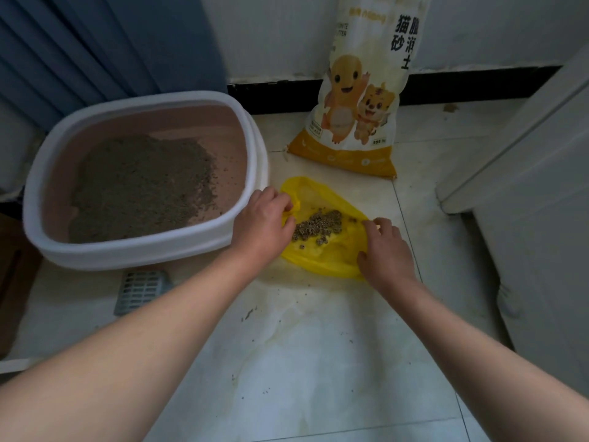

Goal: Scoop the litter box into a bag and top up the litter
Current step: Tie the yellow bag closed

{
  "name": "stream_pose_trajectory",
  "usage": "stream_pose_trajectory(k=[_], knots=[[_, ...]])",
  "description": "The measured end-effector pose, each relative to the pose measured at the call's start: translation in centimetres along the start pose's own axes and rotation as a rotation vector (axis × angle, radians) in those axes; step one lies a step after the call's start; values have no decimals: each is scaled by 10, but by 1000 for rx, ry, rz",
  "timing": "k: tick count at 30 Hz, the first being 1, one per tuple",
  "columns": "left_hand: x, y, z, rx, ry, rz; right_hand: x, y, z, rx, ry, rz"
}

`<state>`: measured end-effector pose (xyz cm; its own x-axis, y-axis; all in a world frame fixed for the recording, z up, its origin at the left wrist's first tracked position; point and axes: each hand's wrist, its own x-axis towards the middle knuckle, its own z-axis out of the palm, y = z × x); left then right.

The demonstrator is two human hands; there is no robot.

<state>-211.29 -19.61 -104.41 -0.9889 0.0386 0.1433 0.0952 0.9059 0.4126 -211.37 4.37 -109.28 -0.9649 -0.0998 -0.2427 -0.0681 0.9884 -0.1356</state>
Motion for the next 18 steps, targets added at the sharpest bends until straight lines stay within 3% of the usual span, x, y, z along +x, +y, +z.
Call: stream_pose_trajectory(k=[6,14,18], knots=[[-3,3,1,-96,16,-51,1,5,-2,147,-200,264],[-7,25,4,-215,-35,25,-1,-4,-6,395,-130,131],[-3,28,-5,-247,5,-20,2,-11,-12,536,-98,113]])
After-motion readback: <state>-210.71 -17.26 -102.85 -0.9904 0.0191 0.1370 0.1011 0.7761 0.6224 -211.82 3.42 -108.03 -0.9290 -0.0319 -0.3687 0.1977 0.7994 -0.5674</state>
